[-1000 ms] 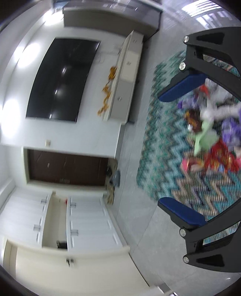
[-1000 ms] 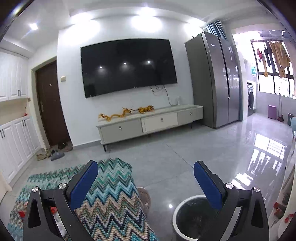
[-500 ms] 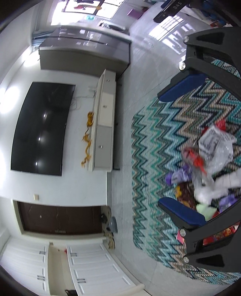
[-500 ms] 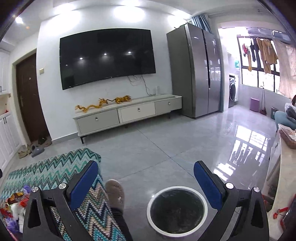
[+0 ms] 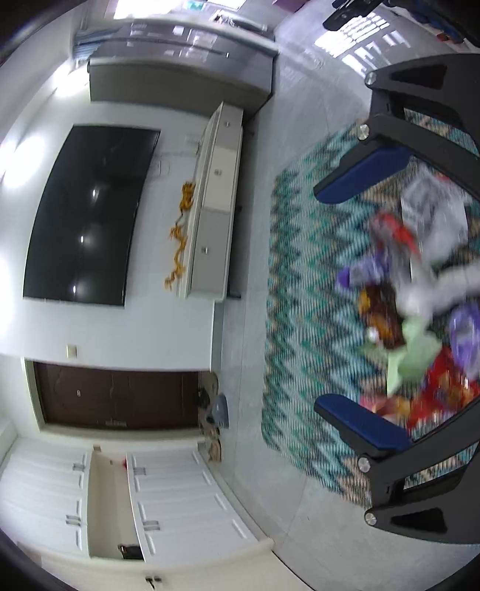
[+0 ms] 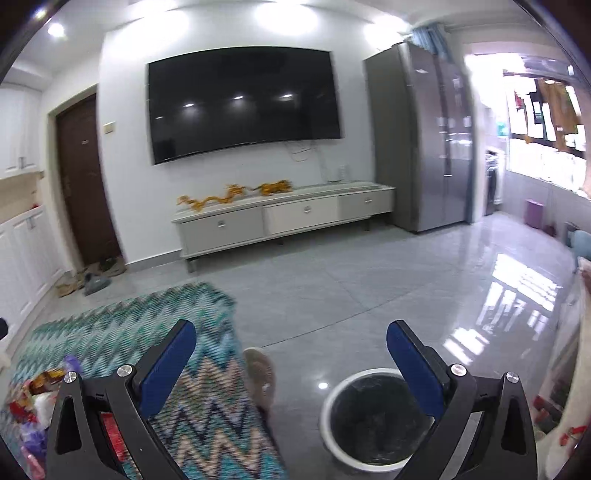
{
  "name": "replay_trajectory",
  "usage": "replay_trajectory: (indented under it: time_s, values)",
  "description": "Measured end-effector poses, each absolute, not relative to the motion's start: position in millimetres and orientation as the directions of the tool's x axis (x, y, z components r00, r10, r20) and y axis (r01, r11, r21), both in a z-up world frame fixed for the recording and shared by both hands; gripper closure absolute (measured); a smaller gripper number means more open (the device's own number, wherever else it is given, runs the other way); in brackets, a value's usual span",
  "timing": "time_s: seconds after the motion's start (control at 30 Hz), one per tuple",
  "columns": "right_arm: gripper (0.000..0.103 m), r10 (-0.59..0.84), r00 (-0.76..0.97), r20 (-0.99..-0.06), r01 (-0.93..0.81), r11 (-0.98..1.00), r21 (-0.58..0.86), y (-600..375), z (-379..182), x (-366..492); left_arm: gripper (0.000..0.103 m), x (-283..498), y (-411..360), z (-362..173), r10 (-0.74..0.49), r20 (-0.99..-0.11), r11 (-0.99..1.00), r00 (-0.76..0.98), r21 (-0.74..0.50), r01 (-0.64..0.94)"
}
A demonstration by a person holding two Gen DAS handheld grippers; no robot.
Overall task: Collect trash
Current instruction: 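Move both tools over the trash pile on the rug, then grasp the red chip bag with the left tool while the right tool grasps a red wrapper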
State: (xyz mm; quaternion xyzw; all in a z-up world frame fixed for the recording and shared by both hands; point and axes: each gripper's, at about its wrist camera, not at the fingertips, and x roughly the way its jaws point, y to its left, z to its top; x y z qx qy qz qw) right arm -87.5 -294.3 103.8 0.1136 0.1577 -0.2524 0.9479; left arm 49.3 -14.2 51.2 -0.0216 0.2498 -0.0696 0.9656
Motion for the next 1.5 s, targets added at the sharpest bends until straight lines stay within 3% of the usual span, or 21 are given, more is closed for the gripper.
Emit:
replay_trajectory:
  time_s: [0.4,0.7,0.87,0.97,1.07,1.13,1.17,1.23,1.33,1.5]
  values:
    - [0.0,-0.106,0.891,-0.441,0.172,0.979,0.111,-218,89,-24,0.0,34,53,12,-0.04,-0.555,0.999,0.831,-0.049,0.015]
    - [0.0,0.168,0.841,-0.514,-0.11,0.984,0.142,-152,77,29,0.001,27,80,-18,-0.083,-0.632,0.995,0.77,-0.089,0.034]
    - [0.0,0.224,0.797,-0.561,-0.159,0.974,0.163,-137,67,60,0.012,35,87,-32,-0.13,-0.669,0.988,0.731,-0.145,0.042]
    - [0.0,0.264,0.761,-0.592,-0.165,0.962,0.217,-140,57,76,0.027,44,88,-43,-0.169,-0.704,0.981,0.69,-0.189,0.048]
    - [0.012,0.311,0.715,-0.626,-0.16,0.945,0.287,-146,42,91,0.05,48,87,-56,-0.212,-0.734,0.972,0.645,-0.226,0.063]
    - [0.038,0.342,0.688,-0.64,-0.159,0.931,0.328,-151,35,98,0.074,47,85,-61,-0.233,-0.744,0.969,0.626,-0.234,0.082]
    - [0.046,0.355,0.675,-0.647,-0.157,0.926,0.344,-153,31,100,0.079,47,84,-63,-0.239,-0.745,0.968,0.623,-0.237,0.088]
    - [0.072,0.383,0.663,-0.644,-0.169,0.914,0.37,-158,27,101,0.09,43,81,-62,-0.242,-0.739,0.968,0.629,-0.23,0.103]
    - [0.084,0.387,0.676,-0.627,-0.18,0.912,0.369,-163,31,92,0.095,37,77,-50,-0.251,-0.713,0.967,0.655,-0.219,0.133]
    - [0.086,0.386,0.714,-0.585,-0.208,0.914,0.349,-169,46,70,0.095,32,71,-21,-0.257,-0.668,0.966,0.698,-0.199,0.166]
